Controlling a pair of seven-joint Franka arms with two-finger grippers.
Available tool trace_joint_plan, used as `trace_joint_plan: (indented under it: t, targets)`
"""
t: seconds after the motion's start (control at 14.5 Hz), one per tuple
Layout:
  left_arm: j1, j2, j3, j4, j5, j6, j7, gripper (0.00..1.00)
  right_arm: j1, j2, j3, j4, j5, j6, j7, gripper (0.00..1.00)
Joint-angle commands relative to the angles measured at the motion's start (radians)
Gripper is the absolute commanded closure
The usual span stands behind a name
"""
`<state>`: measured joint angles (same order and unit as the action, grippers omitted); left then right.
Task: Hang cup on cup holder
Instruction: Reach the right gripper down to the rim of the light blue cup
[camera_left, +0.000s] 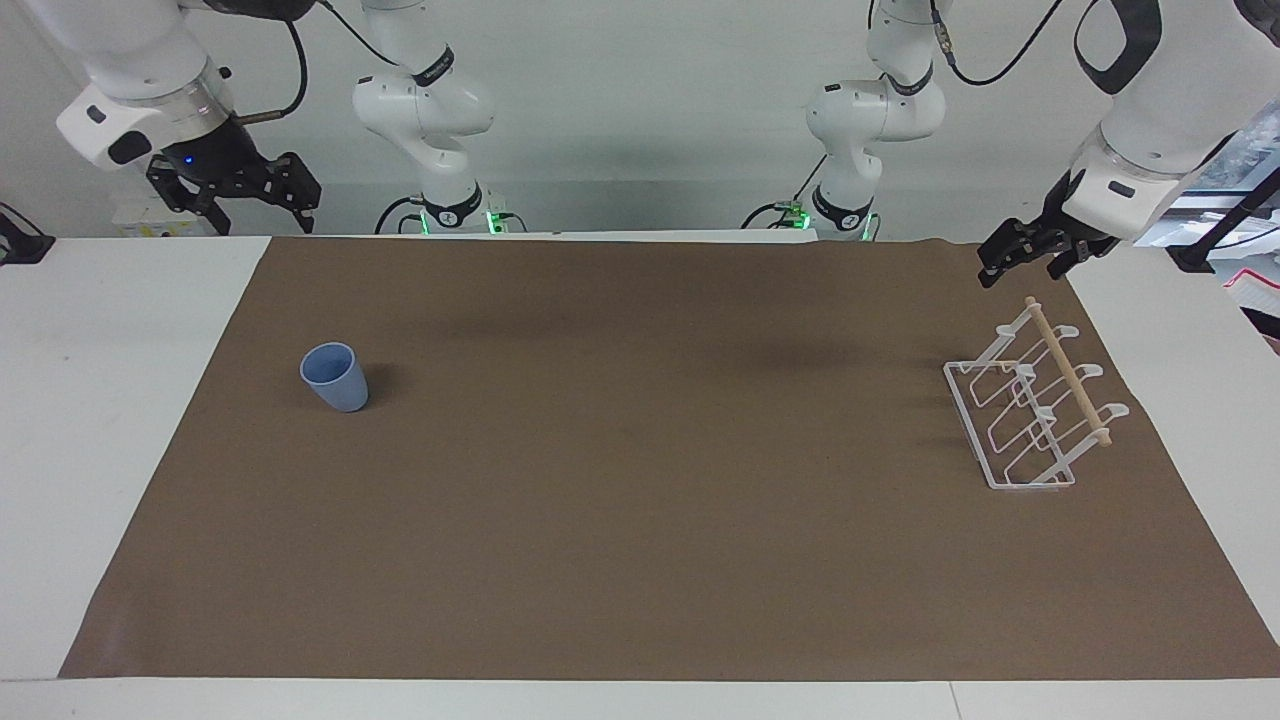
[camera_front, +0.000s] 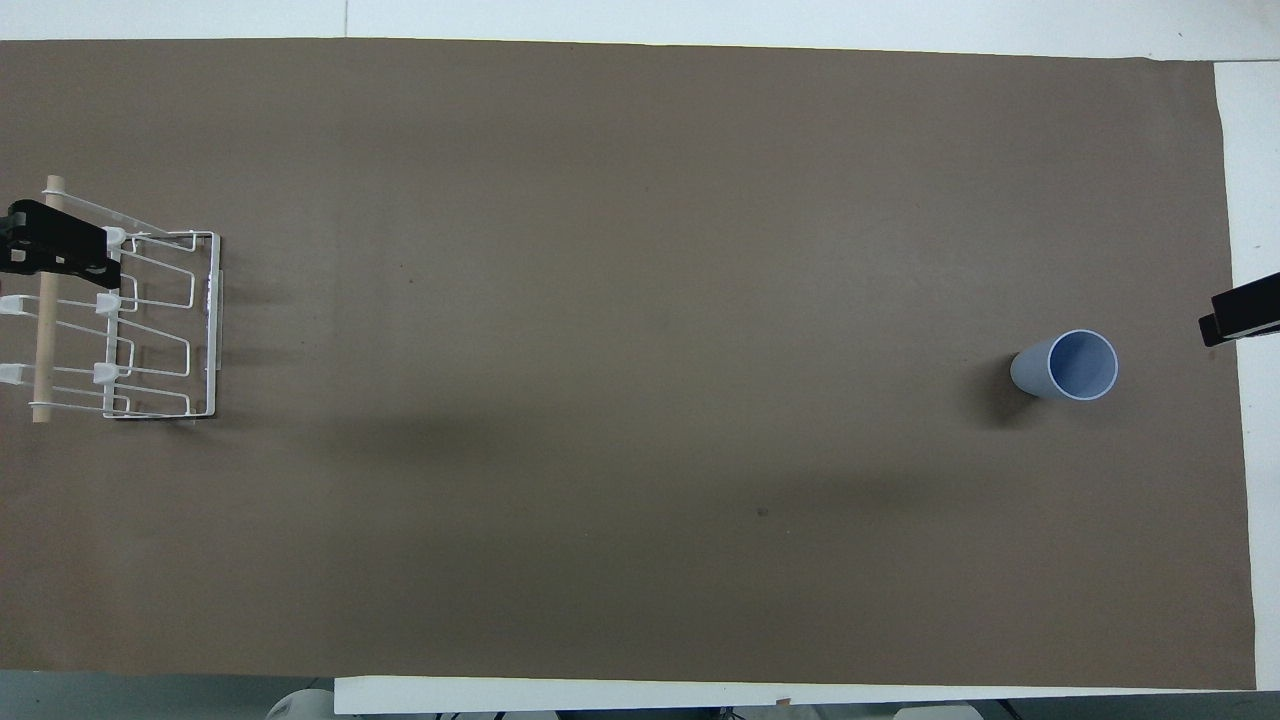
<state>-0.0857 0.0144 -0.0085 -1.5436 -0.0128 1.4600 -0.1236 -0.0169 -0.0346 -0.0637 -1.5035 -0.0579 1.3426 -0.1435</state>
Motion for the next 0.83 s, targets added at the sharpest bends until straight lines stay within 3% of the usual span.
trace_joint_plan:
  t: [0.0, 0.48, 0.76]
  targets:
    - [0.006, -0.005, -0.001, -0.01, -0.012, 0.01, 0.005, 0.0, -0.006, 0.01, -0.001, 0.019, 0.006, -0.016, 0.007, 0.0]
    - [0.006, -0.005, -0.001, -0.01, -0.012, 0.01, 0.005, 0.0, -0.006, -0.019, 0.001, -0.026, 0.013, -0.023, -0.002, 0.0]
    - [0.006, -0.005, -0.001, -0.01, -0.012, 0.01, 0.005, 0.0, -0.058, -0.019, -0.001, -0.159, 0.02, 0.188, -0.089, 0.0]
